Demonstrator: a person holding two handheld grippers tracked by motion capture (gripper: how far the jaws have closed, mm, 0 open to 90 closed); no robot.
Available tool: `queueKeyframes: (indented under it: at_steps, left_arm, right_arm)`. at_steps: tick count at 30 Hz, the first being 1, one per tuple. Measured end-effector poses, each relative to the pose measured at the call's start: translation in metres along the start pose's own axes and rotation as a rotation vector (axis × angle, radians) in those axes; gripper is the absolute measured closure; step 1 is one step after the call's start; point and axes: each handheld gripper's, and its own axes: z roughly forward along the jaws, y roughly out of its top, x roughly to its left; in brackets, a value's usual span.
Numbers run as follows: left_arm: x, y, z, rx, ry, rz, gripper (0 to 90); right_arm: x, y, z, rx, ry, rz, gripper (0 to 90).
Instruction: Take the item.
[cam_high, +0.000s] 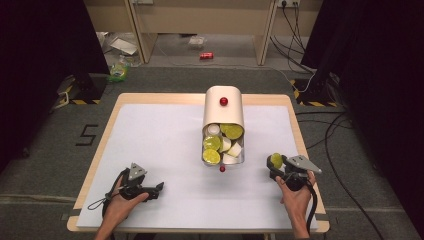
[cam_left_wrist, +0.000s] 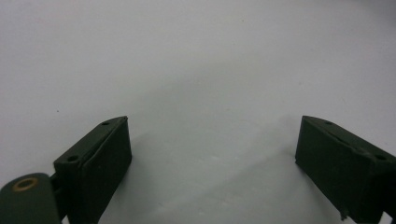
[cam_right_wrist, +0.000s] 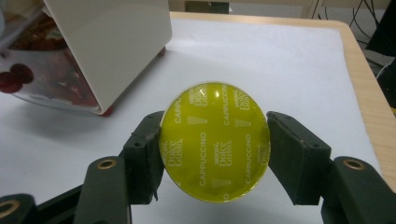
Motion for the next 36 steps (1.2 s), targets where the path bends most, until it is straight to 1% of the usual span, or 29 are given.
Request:
queueKeyframes:
  at_steps: [2,3,7,9,10,11,12,15,16,23,29,31,36]
  left_arm:
    - [0.0,0.0,0.0,0.0,0.0,0.0,9.8]
    - [0.0,0.0,0.0,0.0,0.0,0.0,9.8]
    - [0.0,0.0,0.0,0.0,0.001,0.0,9.8]
    - [0.0,0.0,0.0,0.0,0.001,0.0,9.7]
    - [0.0,0.0,0.0,0.0,0.0,0.0,9.8]
    - [0.0,0.0,0.0,0.0,0.0,0.0,9.8]
    - [0.0,0.0,0.0,0.0,0.0,0.0,9.8]
    - [0.0,0.0,0.0,0.0,0.0,0.0,9.8]
    - [0.0,0.0,0.0,0.0,0.0,0.0,9.8]
    - [0.0,0.0,0.0,0.0,0.0,0.0,9.8]
    - [0.0,0.0,0.0,0.0,0.0,0.0,9.8]
    - [0.0,0.0,0.0,0.0,0.0,0.0,9.8]
    - [0.0,0.0,0.0,0.0,0.0,0.0,9.8]
  right_arm:
    - [0.0,-0.001,0.001,0.006,0.001,0.005,40.8]
    - [0.0,-0.001,0.003,0.01,0.0,-0.003,40.8]
    - [0.002,-0.003,0.004,0.025,0.006,-0.009,40.7]
    - [0.002,-0.003,0.005,0.027,0.006,-0.009,40.7]
    - [0.003,-0.005,0.006,0.042,0.004,-0.002,40.7]
    - [0.003,-0.005,0.006,0.042,0.004,-0.002,40.7]
    - [0.003,-0.005,0.008,0.053,0.002,-0.013,40.7]
    - [0.005,-0.006,0.009,0.06,0.004,-0.013,40.7]
    - [0.006,-0.006,0.01,0.067,0.005,-0.022,40.7]
    - [0.005,-0.007,0.012,0.078,0.002,-0.025,40.7]
    - [0.006,-0.009,0.014,0.093,0.0,-0.011,40.6]
    - [0.007,-0.01,0.015,0.094,0.0,-0.023,40.6]
    - [0.007,-0.011,0.017,0.103,0.001,-0.024,40.6]
